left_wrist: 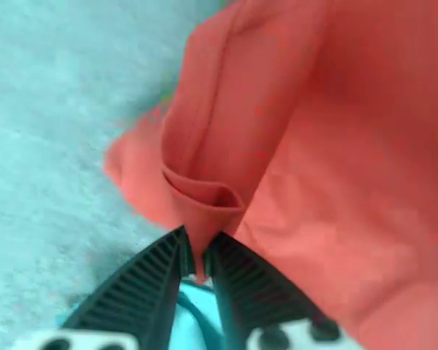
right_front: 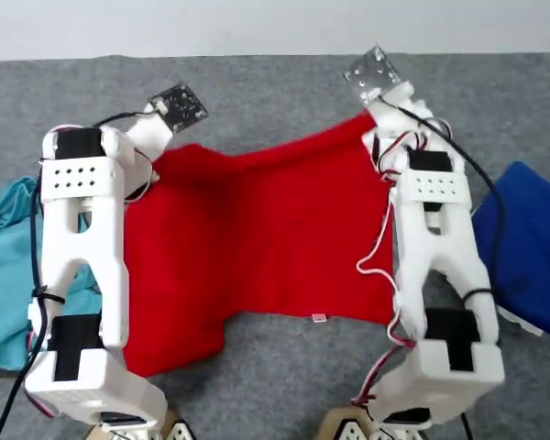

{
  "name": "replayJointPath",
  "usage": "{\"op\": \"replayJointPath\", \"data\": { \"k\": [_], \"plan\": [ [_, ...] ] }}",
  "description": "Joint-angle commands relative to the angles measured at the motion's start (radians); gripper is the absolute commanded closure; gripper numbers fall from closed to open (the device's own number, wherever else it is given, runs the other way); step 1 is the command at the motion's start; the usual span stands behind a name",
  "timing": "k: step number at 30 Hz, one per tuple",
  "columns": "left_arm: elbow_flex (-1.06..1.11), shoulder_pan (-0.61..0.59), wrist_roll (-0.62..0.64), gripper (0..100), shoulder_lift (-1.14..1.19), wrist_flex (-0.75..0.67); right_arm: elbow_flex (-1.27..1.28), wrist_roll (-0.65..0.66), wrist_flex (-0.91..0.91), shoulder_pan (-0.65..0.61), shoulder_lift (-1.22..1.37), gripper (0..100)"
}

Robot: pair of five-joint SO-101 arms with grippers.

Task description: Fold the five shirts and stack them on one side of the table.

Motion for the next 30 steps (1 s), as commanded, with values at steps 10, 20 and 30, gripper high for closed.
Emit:
{"op": "replayJointPath", "data": {
  "k": [10,20,30],
  "plan": [
    [-0.041,0.021,-0.061,99,-0.161,0.192,-0.124,0.017,0.325,0.005,0.061,98.7],
    [-0.039,-0.025,-0.213,99,-0.160,0.370,-0.121,0.018,0.723,0.002,-0.039,98.7],
    [0.222,-0.034,-0.315,99,-0.278,0.381,0.037,0.101,0.909,-0.019,-0.159,98.7]
  ]
}}
